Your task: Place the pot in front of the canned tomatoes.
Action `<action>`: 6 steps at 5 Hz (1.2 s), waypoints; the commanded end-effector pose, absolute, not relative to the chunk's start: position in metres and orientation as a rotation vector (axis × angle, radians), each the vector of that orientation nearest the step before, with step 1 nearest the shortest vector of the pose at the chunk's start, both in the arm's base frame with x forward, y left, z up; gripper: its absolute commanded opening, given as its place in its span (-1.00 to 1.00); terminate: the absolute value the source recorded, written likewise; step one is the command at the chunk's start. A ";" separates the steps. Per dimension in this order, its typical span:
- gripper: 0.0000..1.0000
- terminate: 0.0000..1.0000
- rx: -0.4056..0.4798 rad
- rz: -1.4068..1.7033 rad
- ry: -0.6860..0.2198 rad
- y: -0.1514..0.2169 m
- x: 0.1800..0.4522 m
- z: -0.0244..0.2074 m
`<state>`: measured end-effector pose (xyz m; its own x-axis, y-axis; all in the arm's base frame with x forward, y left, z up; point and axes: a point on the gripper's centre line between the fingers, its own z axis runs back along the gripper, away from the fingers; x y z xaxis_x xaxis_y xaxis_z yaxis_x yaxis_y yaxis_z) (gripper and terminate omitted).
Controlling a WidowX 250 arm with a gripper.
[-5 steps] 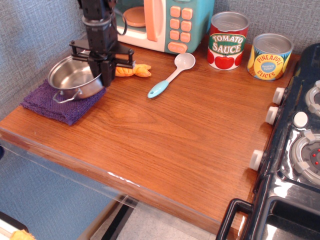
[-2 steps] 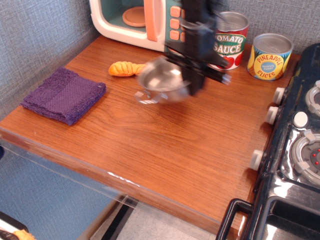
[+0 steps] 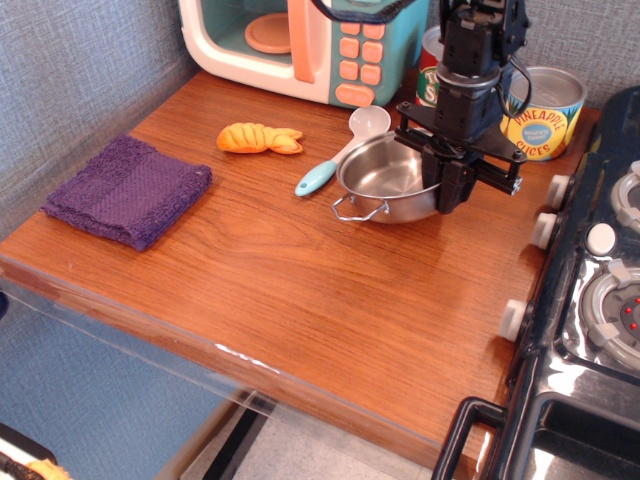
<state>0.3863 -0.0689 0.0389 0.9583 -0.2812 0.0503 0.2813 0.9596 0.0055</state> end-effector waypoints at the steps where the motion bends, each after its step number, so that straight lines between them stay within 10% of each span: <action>1: -1.00 -1.00 0.005 -0.290 -0.082 -0.072 0.387 0.046; 2: 1.00 -1.00 -0.013 -0.289 -0.094 -0.072 0.382 0.052; 4: 1.00 -1.00 -0.167 -0.293 -0.204 -0.066 0.371 0.108; 6: 1.00 -1.00 -0.124 -0.052 -0.186 0.014 0.351 0.136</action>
<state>0.3601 0.0183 0.1167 0.9910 -0.0346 0.1297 0.0508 0.9910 -0.1238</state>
